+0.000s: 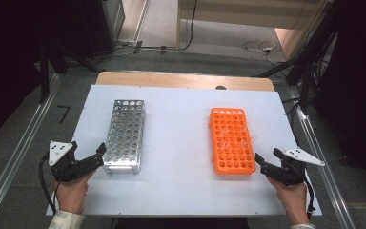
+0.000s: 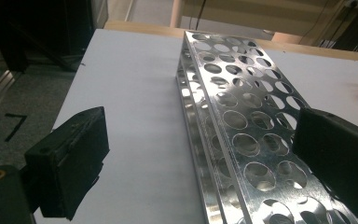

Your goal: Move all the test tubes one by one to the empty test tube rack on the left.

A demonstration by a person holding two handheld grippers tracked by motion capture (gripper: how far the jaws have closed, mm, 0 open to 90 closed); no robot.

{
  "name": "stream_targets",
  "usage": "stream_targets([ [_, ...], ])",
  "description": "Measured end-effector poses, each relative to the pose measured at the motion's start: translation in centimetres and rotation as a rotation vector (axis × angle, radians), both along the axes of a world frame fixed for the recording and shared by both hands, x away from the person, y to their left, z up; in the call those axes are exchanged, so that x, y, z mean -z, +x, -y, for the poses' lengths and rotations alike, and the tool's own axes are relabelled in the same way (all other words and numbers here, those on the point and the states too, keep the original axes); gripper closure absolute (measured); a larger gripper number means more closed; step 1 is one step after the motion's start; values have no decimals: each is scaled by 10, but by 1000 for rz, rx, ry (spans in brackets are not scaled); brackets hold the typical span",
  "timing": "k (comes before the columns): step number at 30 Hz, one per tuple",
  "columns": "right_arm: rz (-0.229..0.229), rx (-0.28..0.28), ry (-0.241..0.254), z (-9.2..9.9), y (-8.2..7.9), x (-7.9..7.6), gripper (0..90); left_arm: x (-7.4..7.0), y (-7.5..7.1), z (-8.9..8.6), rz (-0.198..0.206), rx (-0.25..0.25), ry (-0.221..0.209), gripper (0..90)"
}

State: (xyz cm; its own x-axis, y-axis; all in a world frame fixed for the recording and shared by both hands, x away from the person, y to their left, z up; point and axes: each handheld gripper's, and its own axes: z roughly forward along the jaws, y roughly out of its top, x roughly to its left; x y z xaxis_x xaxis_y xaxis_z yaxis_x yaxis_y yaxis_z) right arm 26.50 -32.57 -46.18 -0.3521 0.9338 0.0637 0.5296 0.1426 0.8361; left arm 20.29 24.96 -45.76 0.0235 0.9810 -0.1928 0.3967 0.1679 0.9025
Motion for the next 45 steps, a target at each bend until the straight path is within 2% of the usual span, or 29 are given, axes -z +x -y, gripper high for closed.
stream_targets([
  [8, 6, -42, 8, -7, 9, 1, 284, 0, 0, -1, 4, -5, -2, 36],
  [11, 21, -45, 4, -11, 11, 1, 306, 0, 0, -1, 5, -6, -2, 36],
  [21, 29, -47, 2, -19, 21, 3, 375, 1, 0, -1, 1, -3, 0, 37],
  [34, 44, -63, -50, -34, 31, 9, 530, 0, 0, -1, 1, -6, -3, 36],
  [45, 49, -73, -57, -40, 32, 12, 643, 0, -1, -2, 0, -9, -4, 37],
])
